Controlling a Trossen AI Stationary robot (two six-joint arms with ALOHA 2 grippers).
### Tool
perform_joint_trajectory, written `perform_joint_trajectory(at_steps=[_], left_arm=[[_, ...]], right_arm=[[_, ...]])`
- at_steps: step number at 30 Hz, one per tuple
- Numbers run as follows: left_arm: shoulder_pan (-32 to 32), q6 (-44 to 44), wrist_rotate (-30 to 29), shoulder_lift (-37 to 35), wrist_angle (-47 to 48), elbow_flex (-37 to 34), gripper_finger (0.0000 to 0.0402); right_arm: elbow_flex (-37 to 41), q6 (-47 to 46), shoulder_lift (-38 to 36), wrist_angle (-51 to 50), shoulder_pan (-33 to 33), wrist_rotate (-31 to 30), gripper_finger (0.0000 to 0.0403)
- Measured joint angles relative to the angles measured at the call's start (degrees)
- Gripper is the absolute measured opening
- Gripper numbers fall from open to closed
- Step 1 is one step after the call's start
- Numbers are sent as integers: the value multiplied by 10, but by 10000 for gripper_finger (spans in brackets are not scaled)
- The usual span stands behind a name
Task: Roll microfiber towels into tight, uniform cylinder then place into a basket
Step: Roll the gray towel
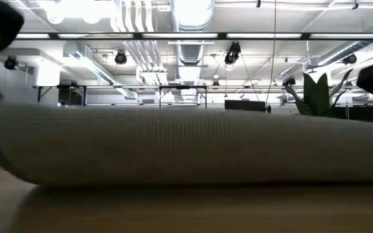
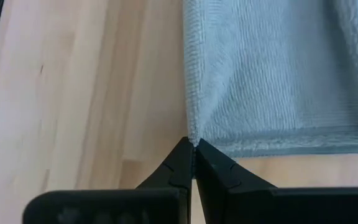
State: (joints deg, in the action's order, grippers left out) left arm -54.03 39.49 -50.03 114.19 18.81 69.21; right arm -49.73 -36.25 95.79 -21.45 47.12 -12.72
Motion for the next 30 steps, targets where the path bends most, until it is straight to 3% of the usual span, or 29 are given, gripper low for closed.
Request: perform_joint_trajectory(at_steps=[7,21,25,30], left_arm=[[3,123,3,-2,-2,-49,0],[7,123,9,-2,-33,-82,0],[-2,36,51,-2,-92,-73,0],[-29,-228,93,-4,-271,-55,0]], right_arm=[[14,-2,0,12,-1,25,9],[23,-2,0,29,-19,9,9],[23,-2,0,29,-19,11,9],[23,-3,0,31,-19,11,9]])
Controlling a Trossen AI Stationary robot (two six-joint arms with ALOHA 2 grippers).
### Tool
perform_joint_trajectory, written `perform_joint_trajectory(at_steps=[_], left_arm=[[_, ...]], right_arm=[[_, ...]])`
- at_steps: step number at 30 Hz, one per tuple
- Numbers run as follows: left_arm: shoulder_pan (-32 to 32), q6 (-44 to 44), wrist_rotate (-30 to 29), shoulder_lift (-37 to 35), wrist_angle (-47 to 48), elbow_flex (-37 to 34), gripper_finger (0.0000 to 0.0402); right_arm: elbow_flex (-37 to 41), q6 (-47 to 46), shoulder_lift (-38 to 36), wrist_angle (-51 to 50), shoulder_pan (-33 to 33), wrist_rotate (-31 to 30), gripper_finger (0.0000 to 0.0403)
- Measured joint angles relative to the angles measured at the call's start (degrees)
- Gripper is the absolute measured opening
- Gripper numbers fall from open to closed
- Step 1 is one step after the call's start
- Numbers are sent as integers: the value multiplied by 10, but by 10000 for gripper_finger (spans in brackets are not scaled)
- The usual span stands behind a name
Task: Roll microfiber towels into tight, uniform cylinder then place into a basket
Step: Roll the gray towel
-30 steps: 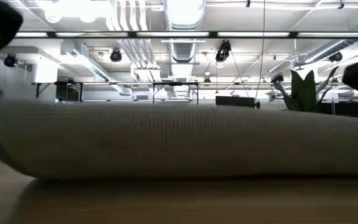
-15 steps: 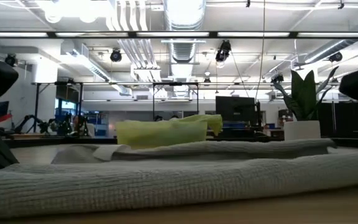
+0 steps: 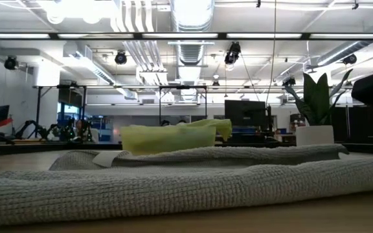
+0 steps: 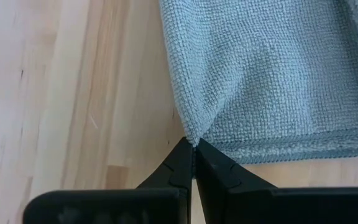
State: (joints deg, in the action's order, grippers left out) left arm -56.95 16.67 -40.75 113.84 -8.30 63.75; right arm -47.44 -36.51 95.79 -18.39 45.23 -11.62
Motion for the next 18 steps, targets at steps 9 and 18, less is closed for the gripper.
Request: perform_joint_trajectory(at_steps=[9,18], left_arm=[[39,-53,45,1,-60,-14,0],[110,26,192,15,18,2,0]], right_arm=[[0,0,0,13,0,0,9],[0,0,0,13,0,0,9]])
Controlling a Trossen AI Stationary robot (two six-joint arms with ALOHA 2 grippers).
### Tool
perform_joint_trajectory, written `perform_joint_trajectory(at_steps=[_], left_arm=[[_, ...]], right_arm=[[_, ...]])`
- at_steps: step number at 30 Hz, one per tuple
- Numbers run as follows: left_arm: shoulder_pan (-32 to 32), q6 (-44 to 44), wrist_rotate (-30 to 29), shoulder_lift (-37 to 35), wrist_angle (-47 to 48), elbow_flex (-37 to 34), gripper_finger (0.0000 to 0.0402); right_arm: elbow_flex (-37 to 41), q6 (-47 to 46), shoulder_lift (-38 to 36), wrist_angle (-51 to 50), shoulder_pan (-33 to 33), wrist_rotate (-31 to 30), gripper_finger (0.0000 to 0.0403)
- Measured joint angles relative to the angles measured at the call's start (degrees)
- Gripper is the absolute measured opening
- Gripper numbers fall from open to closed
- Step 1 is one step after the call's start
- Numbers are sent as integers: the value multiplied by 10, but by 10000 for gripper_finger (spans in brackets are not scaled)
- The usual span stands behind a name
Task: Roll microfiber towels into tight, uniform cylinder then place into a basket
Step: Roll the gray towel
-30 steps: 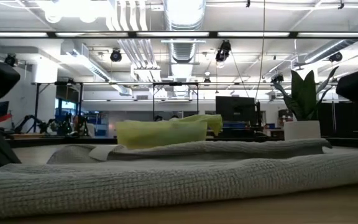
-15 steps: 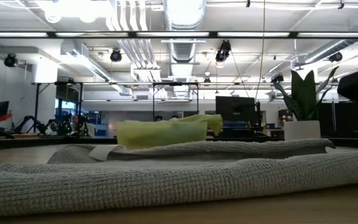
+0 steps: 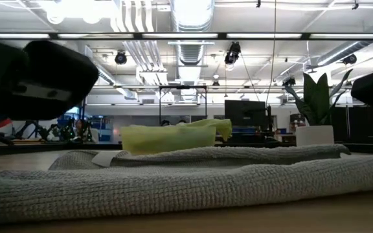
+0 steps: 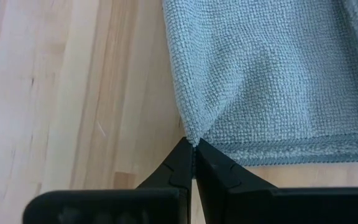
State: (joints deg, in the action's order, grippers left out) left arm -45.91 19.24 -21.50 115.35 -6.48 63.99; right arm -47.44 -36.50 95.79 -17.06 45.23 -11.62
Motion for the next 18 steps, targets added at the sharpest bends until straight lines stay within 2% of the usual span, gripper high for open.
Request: perform_joint_trajectory(at_steps=[4,11,18], left_arm=[[1,-1,-13,0,13,5,0],[2,-1,-88,0,82,19,0],[1,-9,-105,-1,124,59,0]], right_arm=[[0,0,0,1,0,0,9],[0,0,0,2,0,0,9],[0,0,0,4,0,0,9]])
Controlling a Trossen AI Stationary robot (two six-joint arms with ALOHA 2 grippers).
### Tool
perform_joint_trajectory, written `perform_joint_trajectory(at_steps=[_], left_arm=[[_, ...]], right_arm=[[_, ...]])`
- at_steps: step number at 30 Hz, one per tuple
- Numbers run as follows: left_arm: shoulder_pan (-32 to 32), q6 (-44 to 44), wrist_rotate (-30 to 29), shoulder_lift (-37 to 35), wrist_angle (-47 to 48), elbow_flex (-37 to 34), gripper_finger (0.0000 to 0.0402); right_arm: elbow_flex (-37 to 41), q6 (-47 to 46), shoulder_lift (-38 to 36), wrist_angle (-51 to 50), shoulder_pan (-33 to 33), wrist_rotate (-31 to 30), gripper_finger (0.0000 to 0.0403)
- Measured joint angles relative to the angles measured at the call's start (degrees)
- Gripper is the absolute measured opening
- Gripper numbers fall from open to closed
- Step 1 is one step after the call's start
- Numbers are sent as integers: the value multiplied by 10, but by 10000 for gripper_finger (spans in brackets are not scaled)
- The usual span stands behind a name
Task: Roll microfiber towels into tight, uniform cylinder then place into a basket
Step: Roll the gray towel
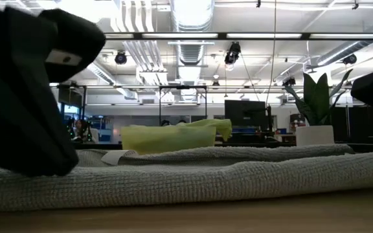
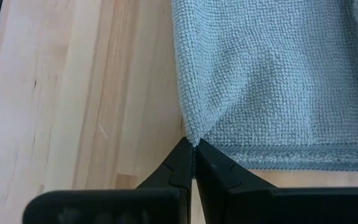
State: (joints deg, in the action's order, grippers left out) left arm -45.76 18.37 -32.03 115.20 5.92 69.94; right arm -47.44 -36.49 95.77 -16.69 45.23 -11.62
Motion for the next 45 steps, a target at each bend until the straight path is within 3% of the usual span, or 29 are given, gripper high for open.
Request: perform_joint_trajectory(at_steps=[6,12,18,21,25,35,45], left_arm=[[0,-7,-20,-1,54,16,0],[-12,-66,17,-1,60,14,0],[-74,-247,-84,-1,113,14,0],[-89,-264,-93,7,114,10,2],[-95,-263,-109,16,115,14,28],[-79,-263,-150,15,144,9,142],[-63,-283,-137,24,145,7,157]], right_arm=[[0,5,0,3,0,-3,9],[0,19,0,5,0,-5,9],[0,33,0,6,0,-26,9],[0,32,0,6,0,-26,9],[0,34,0,7,0,-26,9],[0,35,0,7,1,-35,9],[0,35,0,8,1,-35,9]])
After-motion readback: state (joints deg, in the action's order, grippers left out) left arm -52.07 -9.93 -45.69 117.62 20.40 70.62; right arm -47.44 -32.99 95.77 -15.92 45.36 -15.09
